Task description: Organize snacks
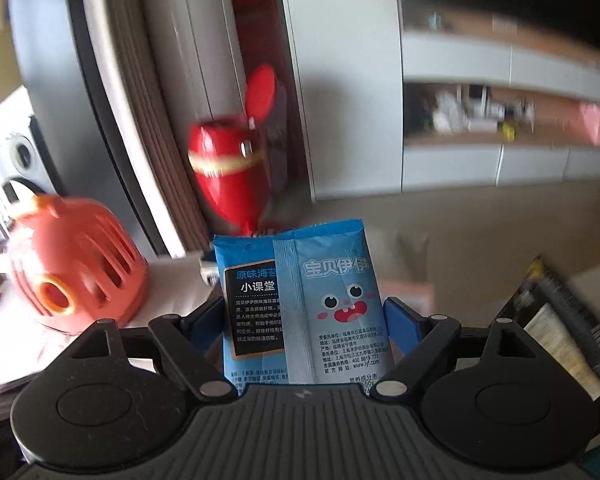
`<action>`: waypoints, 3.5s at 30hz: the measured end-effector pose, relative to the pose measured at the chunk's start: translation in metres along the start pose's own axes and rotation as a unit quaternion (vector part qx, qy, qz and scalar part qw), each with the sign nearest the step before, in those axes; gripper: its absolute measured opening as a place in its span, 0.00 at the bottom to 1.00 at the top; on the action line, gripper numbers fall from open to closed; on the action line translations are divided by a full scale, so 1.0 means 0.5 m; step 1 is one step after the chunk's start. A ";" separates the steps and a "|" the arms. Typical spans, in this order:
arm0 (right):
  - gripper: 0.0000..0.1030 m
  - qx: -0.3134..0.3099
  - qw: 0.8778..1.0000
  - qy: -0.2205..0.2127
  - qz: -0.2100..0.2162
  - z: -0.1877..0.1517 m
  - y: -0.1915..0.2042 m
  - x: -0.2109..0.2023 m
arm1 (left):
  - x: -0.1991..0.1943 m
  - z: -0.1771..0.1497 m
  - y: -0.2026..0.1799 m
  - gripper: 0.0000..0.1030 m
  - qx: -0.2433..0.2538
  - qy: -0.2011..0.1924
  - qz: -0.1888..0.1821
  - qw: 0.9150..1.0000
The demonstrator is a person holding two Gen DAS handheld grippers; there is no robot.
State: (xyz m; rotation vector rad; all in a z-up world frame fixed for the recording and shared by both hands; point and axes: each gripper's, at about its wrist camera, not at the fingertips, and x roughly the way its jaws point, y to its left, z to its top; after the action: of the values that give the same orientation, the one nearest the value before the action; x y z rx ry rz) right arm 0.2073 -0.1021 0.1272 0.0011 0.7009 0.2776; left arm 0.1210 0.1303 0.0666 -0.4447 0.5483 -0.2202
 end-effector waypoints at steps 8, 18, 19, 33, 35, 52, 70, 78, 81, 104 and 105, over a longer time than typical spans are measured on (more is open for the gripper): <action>0.84 0.002 1.000 0.021 0.014 -0.022 0.001 0.018 | -0.021 -0.032 0.033 0.39 -0.002 0.005 -0.015 1.000; 0.84 0.000 0.997 0.069 0.026 -0.050 -0.020 0.036 | -0.021 -0.061 -0.005 0.39 0.031 0.017 -0.019 0.999; 0.84 -0.001 0.998 0.057 0.021 -0.050 -0.021 0.033 | -0.026 -0.064 -0.009 0.39 0.038 0.016 -0.016 0.999; 0.84 -0.035 0.998 -0.047 0.023 -0.227 -0.047 -0.148 | -0.085 -0.191 -0.078 0.39 0.147 0.062 0.088 0.983; 0.85 -0.032 0.999 -0.042 0.006 -0.279 -0.042 -0.159 | -0.096 -0.221 -0.084 0.39 0.148 0.067 0.109 0.981; 0.95 -0.019 0.998 0.007 -0.056 -0.429 -0.019 -0.124 | -0.056 -0.301 -0.151 0.62 0.180 0.047 0.163 0.969; 0.98 -0.017 0.998 -0.017 -0.060 -0.440 -0.017 -0.123 | -0.053 -0.300 -0.152 0.63 0.178 0.043 0.162 0.970; 0.98 -0.016 0.998 -0.017 -0.060 -0.440 -0.017 -0.123 | -0.054 -0.298 -0.150 0.63 0.176 0.043 0.160 0.970; 0.98 -0.016 0.998 -0.017 -0.060 -0.440 -0.017 -0.123 | -0.054 -0.298 -0.150 0.63 0.175 0.043 0.160 0.970; 0.99 -0.016 0.998 -0.017 -0.060 -0.440 -0.016 -0.123 | -0.054 -0.297 -0.149 0.63 0.174 0.043 0.159 0.971; 0.99 -0.016 0.998 -0.017 -0.060 -0.440 -0.016 -0.123 | -0.054 -0.297 -0.149 0.63 0.174 0.043 0.159 0.971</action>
State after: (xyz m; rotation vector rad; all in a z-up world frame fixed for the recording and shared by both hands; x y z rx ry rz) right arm 0.0244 -0.1455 -0.0031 -0.0667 0.6606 0.1740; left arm 0.0110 0.0217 0.0000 -0.0029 0.6423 -0.0251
